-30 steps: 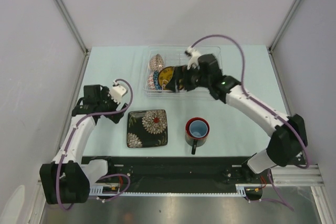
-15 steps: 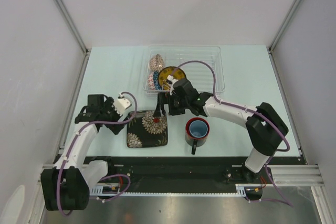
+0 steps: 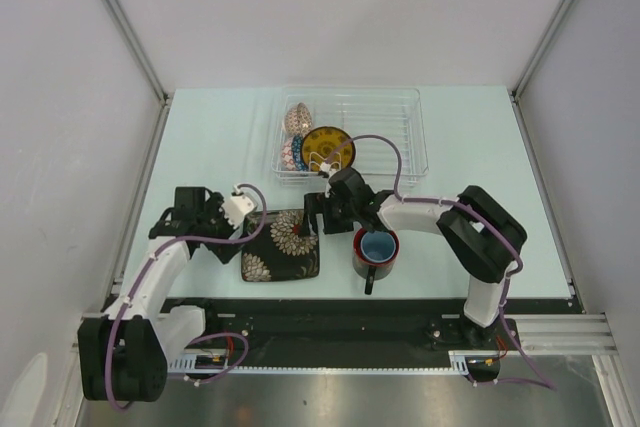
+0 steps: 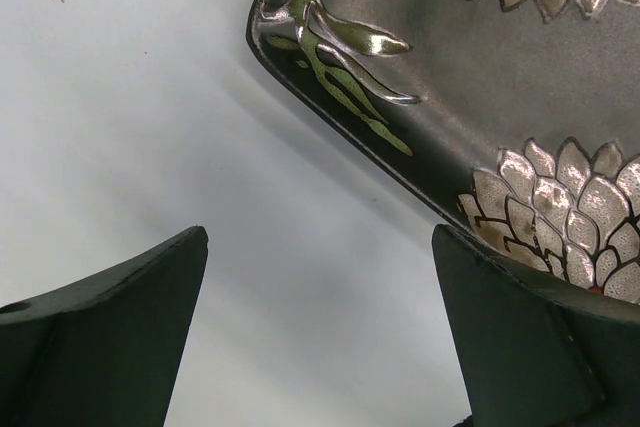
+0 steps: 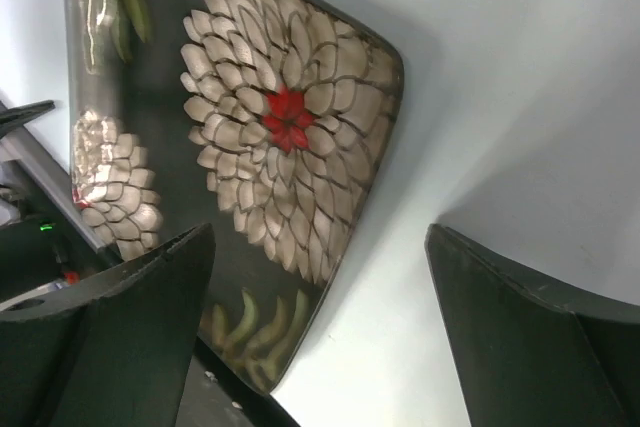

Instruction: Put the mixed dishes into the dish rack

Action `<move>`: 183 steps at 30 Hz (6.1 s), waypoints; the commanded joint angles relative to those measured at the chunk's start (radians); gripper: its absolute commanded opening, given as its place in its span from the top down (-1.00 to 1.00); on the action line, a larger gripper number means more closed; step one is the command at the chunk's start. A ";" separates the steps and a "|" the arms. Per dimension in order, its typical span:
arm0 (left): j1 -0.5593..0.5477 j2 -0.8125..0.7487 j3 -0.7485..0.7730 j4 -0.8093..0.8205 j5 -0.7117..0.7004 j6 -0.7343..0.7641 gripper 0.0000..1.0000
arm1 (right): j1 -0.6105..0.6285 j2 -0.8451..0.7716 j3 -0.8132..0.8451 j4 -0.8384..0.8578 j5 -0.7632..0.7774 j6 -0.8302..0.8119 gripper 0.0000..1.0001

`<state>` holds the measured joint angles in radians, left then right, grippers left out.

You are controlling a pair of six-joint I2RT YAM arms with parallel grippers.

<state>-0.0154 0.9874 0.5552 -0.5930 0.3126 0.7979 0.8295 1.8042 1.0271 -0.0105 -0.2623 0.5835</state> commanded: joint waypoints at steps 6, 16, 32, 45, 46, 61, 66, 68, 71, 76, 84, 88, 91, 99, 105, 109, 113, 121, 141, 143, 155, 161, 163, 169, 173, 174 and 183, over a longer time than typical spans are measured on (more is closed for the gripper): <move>-0.032 0.036 -0.054 0.087 -0.029 0.041 -0.99 | 0.017 0.095 -0.006 0.145 -0.072 0.003 -0.82; -0.142 0.085 -0.060 0.151 -0.067 0.012 -0.99 | 0.042 0.104 -0.005 0.205 -0.129 0.024 -0.65; -0.251 0.071 -0.048 0.151 -0.070 -0.086 -0.99 | 0.109 0.006 0.074 0.239 -0.291 0.064 -0.48; -0.271 0.082 -0.040 0.177 -0.076 -0.105 -0.99 | 0.115 0.043 0.160 0.124 -0.313 0.016 0.49; -0.271 0.079 -0.040 0.180 -0.078 -0.108 -0.99 | 0.114 0.044 0.165 0.115 -0.311 0.012 0.61; -0.050 -0.047 0.332 -0.030 -0.052 -0.146 -0.99 | 0.020 -0.078 0.596 -0.507 -0.106 -0.485 1.00; 0.090 -0.006 0.512 -0.070 0.052 -0.235 -0.99 | -0.016 -0.059 0.948 -0.779 -0.010 -0.609 1.00; 0.103 0.013 0.534 -0.065 0.068 -0.264 -1.00 | -0.015 -0.069 1.092 -0.809 0.050 -0.669 1.00; 0.104 0.085 0.558 -0.044 0.106 -0.325 -0.99 | -0.003 -0.097 1.163 -0.749 0.234 -0.823 1.00; 0.094 0.274 0.649 -0.002 0.190 -0.474 -0.99 | -0.044 -0.167 1.064 -0.443 0.443 -1.173 1.00; -0.006 0.410 0.756 0.041 0.174 -0.549 -0.99 | -0.157 -0.071 0.942 -0.097 0.529 -1.697 1.00; -0.006 0.450 0.775 0.059 0.174 -0.557 -0.99 | -0.208 0.068 1.013 -0.114 0.535 -1.738 1.00; -0.006 0.482 0.784 0.082 0.181 -0.572 -0.99 | -0.225 0.112 1.018 -0.080 0.503 -1.775 1.00; -0.018 0.593 0.839 0.111 0.206 -0.609 -0.99 | -0.230 0.213 1.036 -0.075 0.448 -1.760 1.00; -0.020 0.605 0.818 0.131 0.194 -0.586 -0.99 | -0.219 0.236 1.027 -0.085 0.414 -1.737 1.00; -0.020 0.603 0.801 0.144 0.191 -0.585 -0.99 | -0.217 0.253 1.019 -0.095 0.400 -1.728 1.00; -0.020 0.611 0.799 0.150 0.183 -0.582 -0.99 | -0.224 0.276 1.007 -0.088 0.394 -1.726 1.00; -0.020 0.606 0.805 0.144 0.175 -0.565 -0.99 | -0.245 0.317 1.030 -0.049 0.367 -1.736 1.00; -0.020 0.616 0.735 0.185 0.180 -0.568 -1.00 | -0.268 0.257 1.074 -0.063 0.379 -1.803 1.00; -0.020 0.619 0.736 0.183 0.180 -0.566 -0.99 | -0.263 0.256 1.076 -0.062 0.380 -1.801 1.00; -0.107 0.672 0.738 0.222 0.131 -0.586 -0.99 | -0.256 0.153 1.005 -0.051 0.397 -1.818 1.00; -0.141 0.694 0.701 0.237 0.077 -0.560 -0.99 | -0.273 0.145 0.992 -0.037 0.390 -1.811 1.00; -0.141 0.691 0.674 0.239 0.053 -0.545 -0.99 | -0.282 0.153 0.993 -0.032 0.382 -1.800 1.00; -0.141 0.651 0.602 0.237 0.025 -0.491 -0.99 | -0.299 0.182 1.011 -0.017 0.356 -1.777 1.00; -0.155 0.642 0.583 0.225 0.013 -0.451 -0.99 | -0.309 0.204 1.021 -0.006 0.328 -1.766 1.00; -0.162 0.642 0.575 0.220 0.007 -0.441 -0.99 | -0.311 0.210 1.021 -0.002 0.324 -1.765 1.00; -0.245 0.577 0.526 0.134 0.025 -0.318 -0.99 | -0.319 0.221 0.972 0.000 0.275 -1.722 1.00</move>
<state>-0.2321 1.6112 1.1389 -0.3008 0.3172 0.3794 0.5072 2.0632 1.9877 -0.2024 0.0383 -1.1507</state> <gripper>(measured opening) 0.996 0.174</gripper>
